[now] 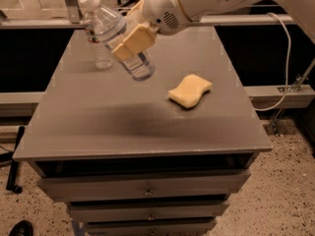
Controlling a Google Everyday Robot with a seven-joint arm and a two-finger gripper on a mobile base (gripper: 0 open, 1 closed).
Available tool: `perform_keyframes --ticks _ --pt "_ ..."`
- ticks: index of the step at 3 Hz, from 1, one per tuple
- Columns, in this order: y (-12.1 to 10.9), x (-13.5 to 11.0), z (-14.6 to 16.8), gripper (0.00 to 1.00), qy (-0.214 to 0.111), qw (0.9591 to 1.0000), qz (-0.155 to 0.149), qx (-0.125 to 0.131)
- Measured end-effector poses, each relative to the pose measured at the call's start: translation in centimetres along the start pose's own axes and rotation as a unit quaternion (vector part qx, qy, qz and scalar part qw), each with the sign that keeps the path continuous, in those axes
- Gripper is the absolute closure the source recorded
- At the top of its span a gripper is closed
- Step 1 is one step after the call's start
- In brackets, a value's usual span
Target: Knock blue plastic bottle over
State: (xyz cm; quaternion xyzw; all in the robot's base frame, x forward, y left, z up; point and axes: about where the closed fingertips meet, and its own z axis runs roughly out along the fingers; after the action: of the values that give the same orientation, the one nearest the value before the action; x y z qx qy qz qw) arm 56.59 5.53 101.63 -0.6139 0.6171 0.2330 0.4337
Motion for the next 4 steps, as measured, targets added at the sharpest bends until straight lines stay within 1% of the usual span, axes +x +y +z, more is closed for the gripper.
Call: perform_keyframes --ticks 1,2,3,4 --pt "-0.2 2.8 -0.6 1.00 0.110 0.9928 -0.038 -0.028" --pt "0.6 6.2 0.6 1.00 0.204 0.9755 -0.062 -0.052" --pt "1.4 8.4 2.7 1.00 0.251 0.9630 -0.070 -0.068" --pt "2.6 9.6 6.2 0.74 0.271 0.9565 -0.067 -0.083"
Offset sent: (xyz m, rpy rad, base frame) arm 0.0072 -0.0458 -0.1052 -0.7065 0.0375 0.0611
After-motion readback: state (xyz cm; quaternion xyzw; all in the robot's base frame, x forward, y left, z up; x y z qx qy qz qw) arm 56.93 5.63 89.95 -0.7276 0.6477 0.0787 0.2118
